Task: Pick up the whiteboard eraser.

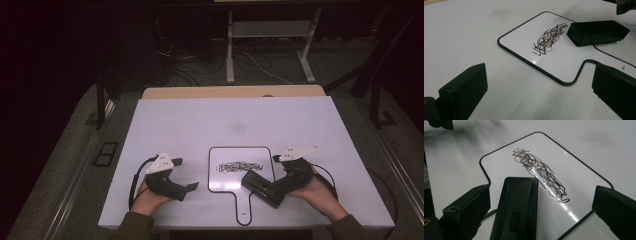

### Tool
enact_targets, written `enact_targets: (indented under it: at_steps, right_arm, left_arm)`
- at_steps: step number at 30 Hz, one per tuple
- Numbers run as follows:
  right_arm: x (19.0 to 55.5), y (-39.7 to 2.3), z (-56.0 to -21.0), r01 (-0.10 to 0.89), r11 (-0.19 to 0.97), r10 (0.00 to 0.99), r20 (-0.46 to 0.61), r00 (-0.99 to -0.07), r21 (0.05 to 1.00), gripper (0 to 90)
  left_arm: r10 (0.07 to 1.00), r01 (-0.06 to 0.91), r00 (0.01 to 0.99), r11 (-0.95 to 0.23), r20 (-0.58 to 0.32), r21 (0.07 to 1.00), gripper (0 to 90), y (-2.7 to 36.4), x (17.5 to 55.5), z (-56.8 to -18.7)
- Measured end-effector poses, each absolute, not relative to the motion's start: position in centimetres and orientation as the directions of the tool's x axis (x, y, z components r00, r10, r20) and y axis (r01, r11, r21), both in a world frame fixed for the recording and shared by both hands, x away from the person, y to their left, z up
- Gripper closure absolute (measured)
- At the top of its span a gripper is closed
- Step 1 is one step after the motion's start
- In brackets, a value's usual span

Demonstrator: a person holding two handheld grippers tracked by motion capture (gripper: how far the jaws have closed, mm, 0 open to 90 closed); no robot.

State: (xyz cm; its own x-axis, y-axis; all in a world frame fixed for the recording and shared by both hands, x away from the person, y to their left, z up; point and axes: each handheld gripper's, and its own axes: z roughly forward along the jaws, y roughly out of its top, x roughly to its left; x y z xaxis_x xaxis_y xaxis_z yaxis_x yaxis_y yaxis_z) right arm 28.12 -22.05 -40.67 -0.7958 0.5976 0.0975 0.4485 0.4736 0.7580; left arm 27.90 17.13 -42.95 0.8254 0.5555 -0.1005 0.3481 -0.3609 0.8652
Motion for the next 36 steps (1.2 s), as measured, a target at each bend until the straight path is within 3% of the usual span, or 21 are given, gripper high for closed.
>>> enact_targets:
  at_steps: [18, 19, 21, 36]
  right_arm:
    - [27.1, -20.1, -41.9, 0.483, 0.58, 0.597, 0.062, -0.8, 0.656, 5.8]
    - [27.0, -20.1, -41.9, 0.48, 0.584, 0.594, 0.059, -0.802, 0.655, 11.5]
    - [26.9, -20.0, -42.1, 0.47, 0.599, 0.588, 0.042, -0.808, 0.649, 14.3]
    - [26.5, -19.3, -42.9, 0.486, 0.646, 0.586, 0.027, -0.81, 0.588, 23.3]
  left_arm:
    - [0.553, 0.346, 0.827, -0.364, -0.098, 0.865, 0.0, 17.1, 27.9, -42.9]
    - [0.553, 0.346, 0.828, -0.364, -0.098, 0.865, 0.0, 17.1, 27.9, -42.9]
    - [0.551, 0.346, 0.829, -0.369, -0.097, 0.862, 0.0, 17.1, 27.9, -42.9]
    - [0.55, 0.35, 0.829, -0.374, -0.098, 0.859, 0.0, 17.0, 27.9, -43.1]
